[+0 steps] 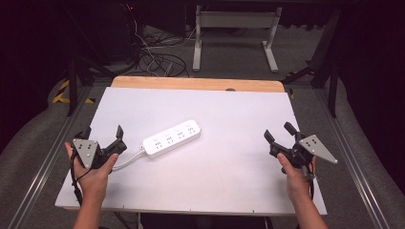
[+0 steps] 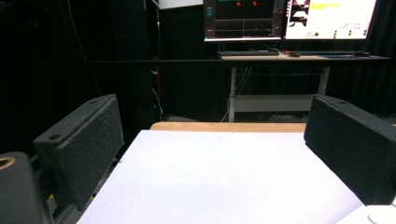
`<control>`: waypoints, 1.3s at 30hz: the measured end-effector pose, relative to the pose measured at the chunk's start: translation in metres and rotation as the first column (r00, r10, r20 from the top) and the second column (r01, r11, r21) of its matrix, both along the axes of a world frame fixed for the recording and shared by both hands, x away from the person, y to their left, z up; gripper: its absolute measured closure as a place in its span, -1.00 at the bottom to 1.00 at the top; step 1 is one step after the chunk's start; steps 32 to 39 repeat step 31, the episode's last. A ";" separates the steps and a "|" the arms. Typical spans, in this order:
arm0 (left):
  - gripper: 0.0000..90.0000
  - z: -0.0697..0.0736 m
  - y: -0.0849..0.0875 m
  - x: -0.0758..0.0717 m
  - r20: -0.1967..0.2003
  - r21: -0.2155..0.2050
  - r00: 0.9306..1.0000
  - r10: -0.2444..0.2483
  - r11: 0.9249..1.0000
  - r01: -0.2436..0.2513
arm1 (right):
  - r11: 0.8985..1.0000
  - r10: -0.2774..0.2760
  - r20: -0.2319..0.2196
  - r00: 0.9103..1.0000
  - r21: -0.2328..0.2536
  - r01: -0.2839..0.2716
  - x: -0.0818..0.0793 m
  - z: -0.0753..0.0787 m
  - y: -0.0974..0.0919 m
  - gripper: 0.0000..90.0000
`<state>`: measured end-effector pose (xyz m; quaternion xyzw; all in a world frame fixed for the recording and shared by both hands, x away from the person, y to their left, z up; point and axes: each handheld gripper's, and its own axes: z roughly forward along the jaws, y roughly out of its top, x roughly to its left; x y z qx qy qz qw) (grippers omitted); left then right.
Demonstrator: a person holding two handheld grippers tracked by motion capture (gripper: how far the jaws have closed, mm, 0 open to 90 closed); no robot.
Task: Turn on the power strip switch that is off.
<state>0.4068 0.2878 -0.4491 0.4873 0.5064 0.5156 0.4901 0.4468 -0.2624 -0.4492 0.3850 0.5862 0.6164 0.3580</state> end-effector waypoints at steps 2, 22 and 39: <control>-0.88 0.000 0.000 0.000 -0.002 -0.001 1.000 -0.001 1.000 0.001 | 1.000 0.000 0.001 1.000 0.000 0.000 0.000 0.000 0.000 -0.60; -0.88 -0.001 0.002 -0.001 -0.011 -0.005 1.000 -0.003 1.000 0.003 | 1.000 0.007 -0.001 1.000 -0.002 -0.007 0.002 0.000 0.002 -0.60; -0.87 -0.001 0.003 -0.002 -0.012 -0.010 1.000 0.004 1.000 -0.004 | 1.000 0.015 -0.007 1.000 -0.006 -0.015 0.004 -0.002 0.005 -0.60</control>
